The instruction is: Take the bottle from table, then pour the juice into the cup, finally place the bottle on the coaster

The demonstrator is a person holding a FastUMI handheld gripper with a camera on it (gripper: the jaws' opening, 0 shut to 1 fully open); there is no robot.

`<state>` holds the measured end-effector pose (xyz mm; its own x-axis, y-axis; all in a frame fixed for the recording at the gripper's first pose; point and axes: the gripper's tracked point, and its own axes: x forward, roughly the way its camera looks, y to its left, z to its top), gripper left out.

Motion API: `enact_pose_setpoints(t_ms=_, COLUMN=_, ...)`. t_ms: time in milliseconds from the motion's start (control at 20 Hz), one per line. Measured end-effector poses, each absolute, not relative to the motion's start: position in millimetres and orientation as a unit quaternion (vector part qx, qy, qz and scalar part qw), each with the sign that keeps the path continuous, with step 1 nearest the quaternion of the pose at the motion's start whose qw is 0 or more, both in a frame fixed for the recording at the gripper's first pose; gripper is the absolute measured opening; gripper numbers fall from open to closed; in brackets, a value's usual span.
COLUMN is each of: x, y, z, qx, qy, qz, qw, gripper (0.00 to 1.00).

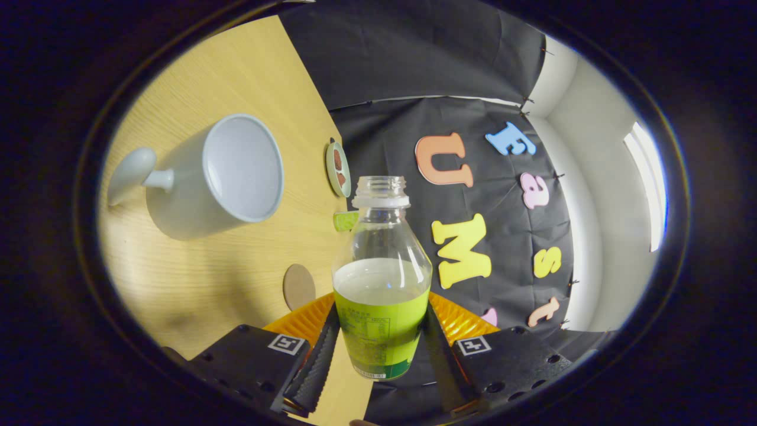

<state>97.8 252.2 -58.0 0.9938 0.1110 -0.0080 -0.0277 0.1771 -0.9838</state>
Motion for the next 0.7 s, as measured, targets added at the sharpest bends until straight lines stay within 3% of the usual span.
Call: enact_pose_setpoints(t_ms=700, x=98.1, y=257.0, z=-44.3, qx=-0.717, qy=-0.073, qz=0.025, qw=0.693, gripper=0.78)
